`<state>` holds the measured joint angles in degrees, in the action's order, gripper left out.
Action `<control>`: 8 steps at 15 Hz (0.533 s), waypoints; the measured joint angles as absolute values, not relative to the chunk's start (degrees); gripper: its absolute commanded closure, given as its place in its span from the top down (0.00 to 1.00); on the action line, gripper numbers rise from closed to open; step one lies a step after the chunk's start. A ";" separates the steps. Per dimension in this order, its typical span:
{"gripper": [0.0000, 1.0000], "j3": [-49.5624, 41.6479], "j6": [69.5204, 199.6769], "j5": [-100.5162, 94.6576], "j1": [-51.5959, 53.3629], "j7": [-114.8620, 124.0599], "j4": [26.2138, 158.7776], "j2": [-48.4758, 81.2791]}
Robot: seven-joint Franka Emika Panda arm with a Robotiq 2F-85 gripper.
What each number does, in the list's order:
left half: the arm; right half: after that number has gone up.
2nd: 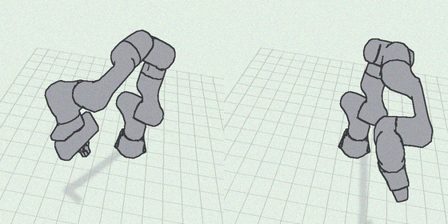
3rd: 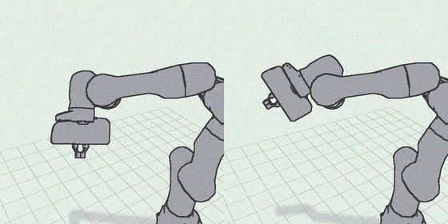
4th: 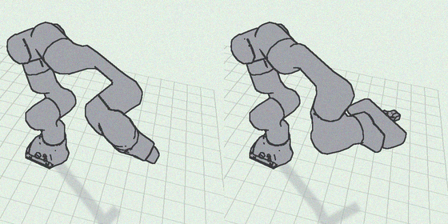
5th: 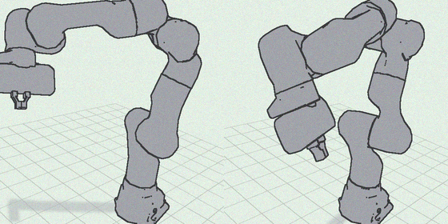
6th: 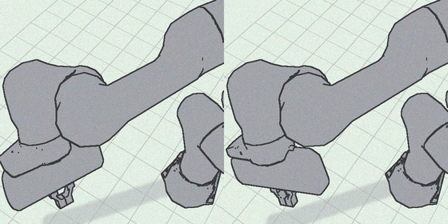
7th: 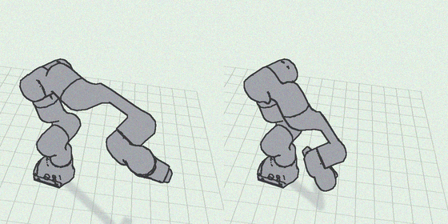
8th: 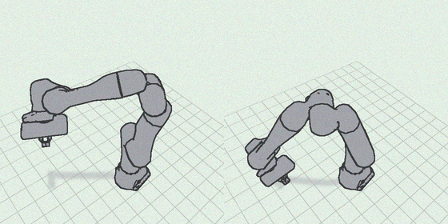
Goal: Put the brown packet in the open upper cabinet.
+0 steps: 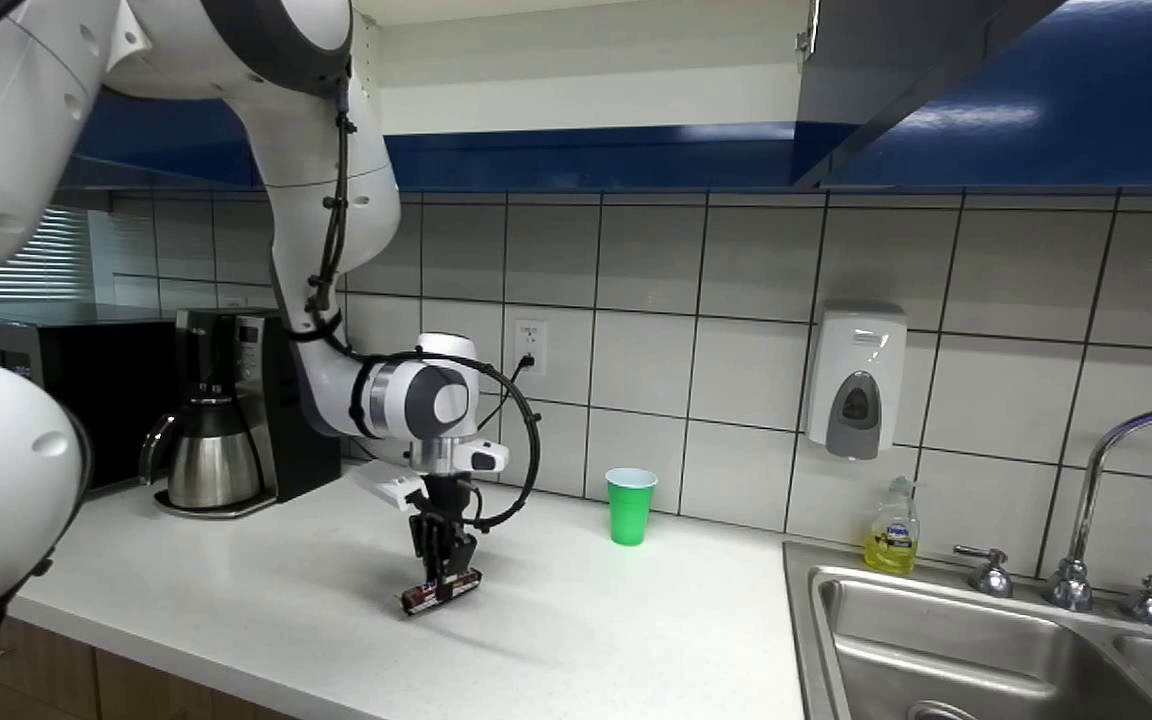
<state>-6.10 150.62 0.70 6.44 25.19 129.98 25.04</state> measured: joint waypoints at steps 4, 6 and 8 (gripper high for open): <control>0.06 -6.10 150.59 0.69 5.71 21.63 130.54 21.60; 0.06 -6.06 150.51 0.68 5.29 18.72 131.45 19.31; 0.06 -5.86 150.46 0.61 4.94 14.76 132.94 16.73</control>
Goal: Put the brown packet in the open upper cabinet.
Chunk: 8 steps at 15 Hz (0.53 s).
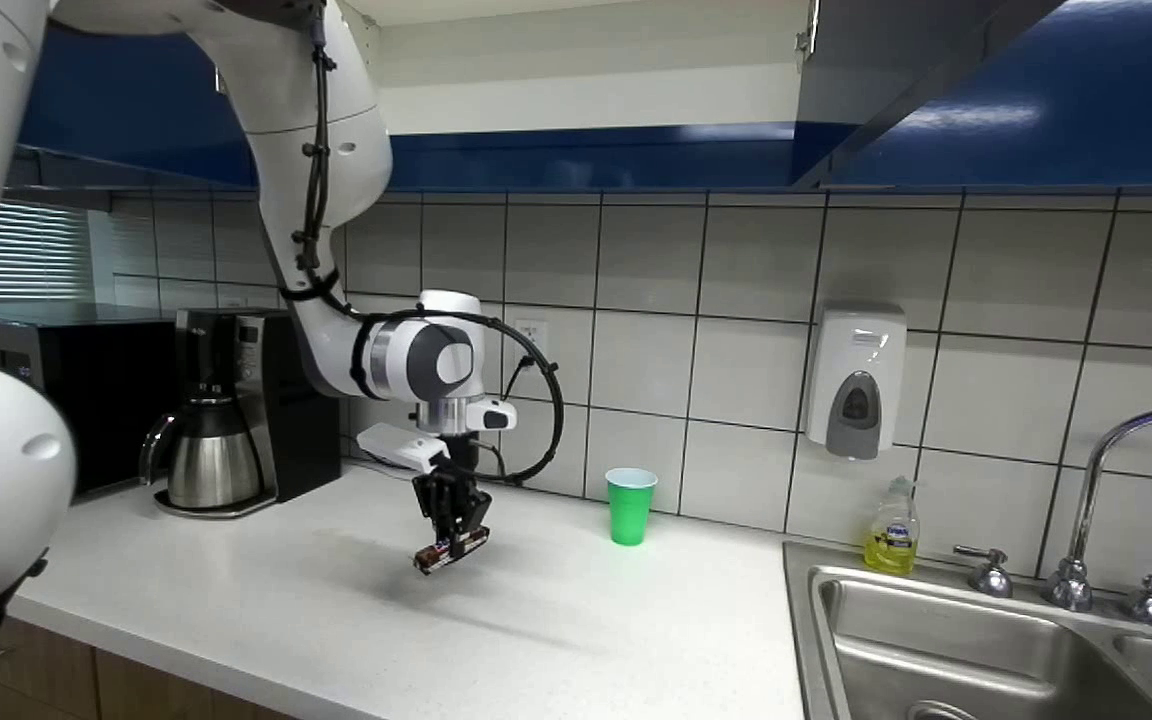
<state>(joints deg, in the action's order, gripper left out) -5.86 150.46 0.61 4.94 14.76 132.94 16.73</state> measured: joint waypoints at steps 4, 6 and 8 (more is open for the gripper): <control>0.06 -5.15 150.13 -0.94 4.60 5.66 137.11 11.11; 0.06 -4.96 149.80 -1.61 4.58 2.59 139.48 8.23; 0.06 -4.96 149.51 -3.23 4.49 1.44 141.94 5.17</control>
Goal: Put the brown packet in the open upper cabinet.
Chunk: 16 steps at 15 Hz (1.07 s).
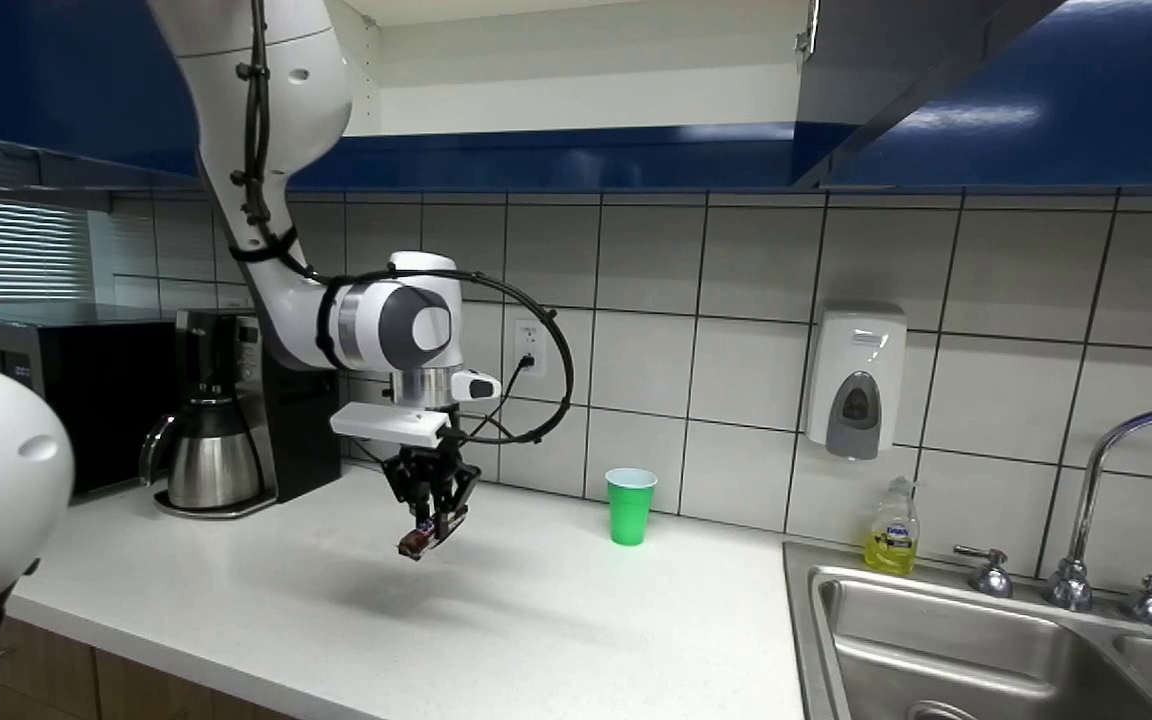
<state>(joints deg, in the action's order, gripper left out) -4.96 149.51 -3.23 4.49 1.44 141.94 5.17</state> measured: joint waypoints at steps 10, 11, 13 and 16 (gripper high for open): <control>0.06 -5.00 134.79 -6.50 0.84 -2.99 150.55 -20.24; 0.06 -5.01 132.61 -6.50 0.56 -3.62 150.90 -22.97; 0.06 -5.02 128.41 -6.56 0.19 -4.68 151.18 -28.33; 0.06 -5.02 123.56 -6.88 -0.23 -5.62 150.98 -35.89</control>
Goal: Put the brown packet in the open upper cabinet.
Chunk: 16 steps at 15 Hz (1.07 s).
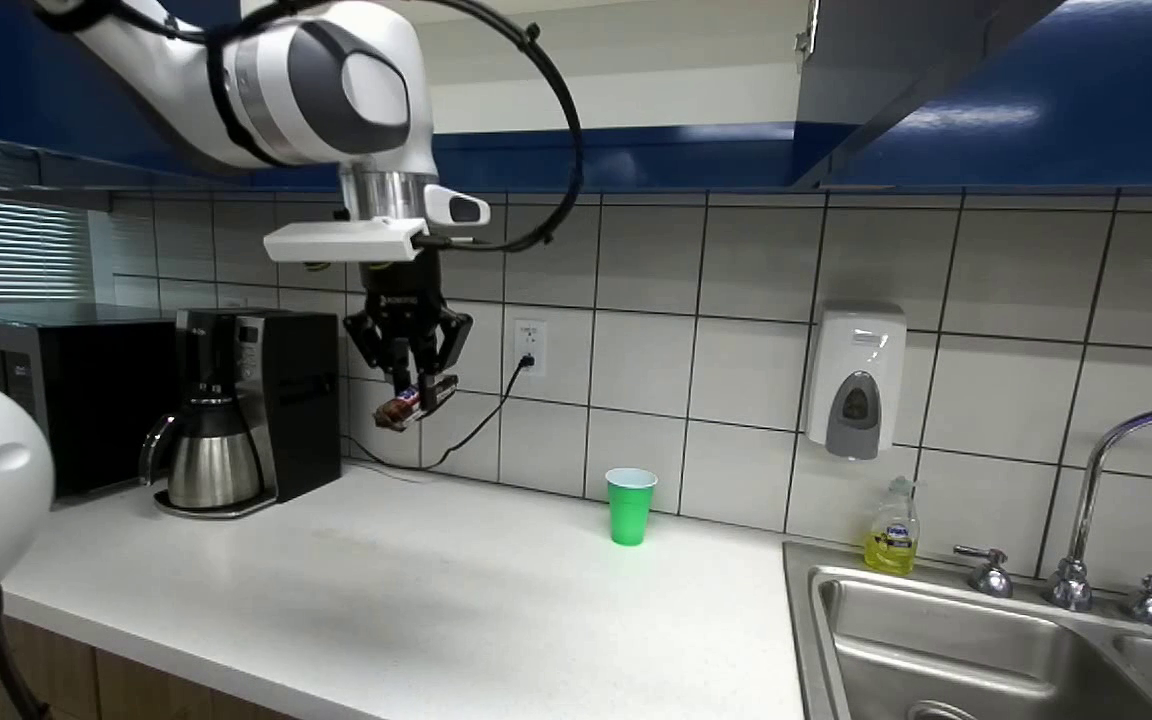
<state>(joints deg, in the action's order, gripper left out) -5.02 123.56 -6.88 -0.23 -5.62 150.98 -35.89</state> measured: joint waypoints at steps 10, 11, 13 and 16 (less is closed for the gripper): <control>0.06 -4.96 120.38 -6.77 -0.45 -5.74 136.61 -49.33; 0.06 -4.90 120.36 -6.77 -0.45 -5.71 134.64 -49.25; 0.06 -4.61 120.35 -6.75 -0.42 -5.70 130.77 -48.46; 0.06 -3.65 120.35 -6.64 -0.08 -5.70 124.46 -45.57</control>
<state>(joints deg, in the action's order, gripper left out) -3.65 120.35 -6.64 -0.08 -5.70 124.46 -45.57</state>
